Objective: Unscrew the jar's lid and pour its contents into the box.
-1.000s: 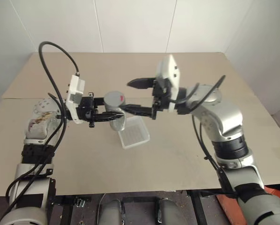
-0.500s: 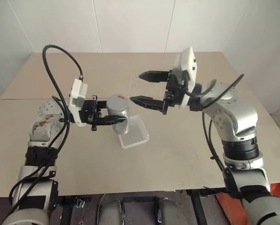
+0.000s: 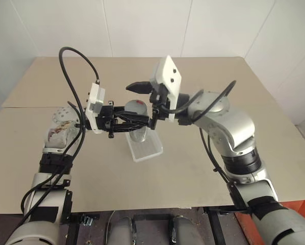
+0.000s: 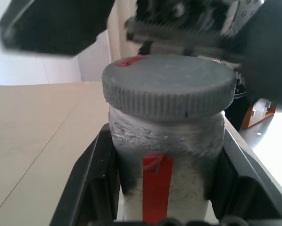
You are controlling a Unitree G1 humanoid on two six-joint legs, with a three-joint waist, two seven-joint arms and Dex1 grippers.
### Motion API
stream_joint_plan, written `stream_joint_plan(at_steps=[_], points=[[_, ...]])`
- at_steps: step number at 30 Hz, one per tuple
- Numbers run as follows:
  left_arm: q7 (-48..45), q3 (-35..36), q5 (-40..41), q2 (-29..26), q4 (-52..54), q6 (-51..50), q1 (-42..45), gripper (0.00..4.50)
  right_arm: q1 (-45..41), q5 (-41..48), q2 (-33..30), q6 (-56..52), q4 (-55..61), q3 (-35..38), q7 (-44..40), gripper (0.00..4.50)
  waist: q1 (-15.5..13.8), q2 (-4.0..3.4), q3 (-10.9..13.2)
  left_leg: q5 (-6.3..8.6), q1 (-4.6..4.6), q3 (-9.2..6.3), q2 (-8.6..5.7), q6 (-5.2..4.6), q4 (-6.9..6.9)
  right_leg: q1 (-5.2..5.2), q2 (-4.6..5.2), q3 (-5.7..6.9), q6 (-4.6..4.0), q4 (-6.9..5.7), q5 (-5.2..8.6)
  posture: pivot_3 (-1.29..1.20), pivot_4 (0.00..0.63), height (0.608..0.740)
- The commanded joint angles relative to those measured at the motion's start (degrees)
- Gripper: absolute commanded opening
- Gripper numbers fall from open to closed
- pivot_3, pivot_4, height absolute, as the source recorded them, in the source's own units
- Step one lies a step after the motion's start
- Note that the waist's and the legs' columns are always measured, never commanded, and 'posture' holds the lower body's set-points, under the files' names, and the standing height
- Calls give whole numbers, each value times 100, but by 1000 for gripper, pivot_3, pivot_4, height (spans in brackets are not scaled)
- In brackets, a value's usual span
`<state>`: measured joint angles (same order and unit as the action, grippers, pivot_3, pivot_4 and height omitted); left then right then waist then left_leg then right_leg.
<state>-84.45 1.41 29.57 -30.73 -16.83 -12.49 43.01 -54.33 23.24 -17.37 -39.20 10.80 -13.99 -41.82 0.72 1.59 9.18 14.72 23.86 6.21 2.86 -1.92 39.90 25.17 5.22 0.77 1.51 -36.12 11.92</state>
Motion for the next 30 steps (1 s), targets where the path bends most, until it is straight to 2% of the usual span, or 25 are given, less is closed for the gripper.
stream_joint_plan(at_steps=[1, 30], points=[[-19, 116, 80, -40, 136, 77, 127, 2034, -161, -88, 11, 191, 50, 97, -12, 4483, 1, 0, 0, 0, 0, 0, 0, 0, 0, 0, 0, 0, 0, 0, 0, 0, 150, 740], [-81, 261, 200, -366, 323, -31, -44, 2034, 399, 94, -954, 324, 317, 617, -587, 4483, 2, 0, 0, 0, 0, 0, 0, -1, 0, 0, 0, 0, 0, 3, 0, 0, 150, 740]])
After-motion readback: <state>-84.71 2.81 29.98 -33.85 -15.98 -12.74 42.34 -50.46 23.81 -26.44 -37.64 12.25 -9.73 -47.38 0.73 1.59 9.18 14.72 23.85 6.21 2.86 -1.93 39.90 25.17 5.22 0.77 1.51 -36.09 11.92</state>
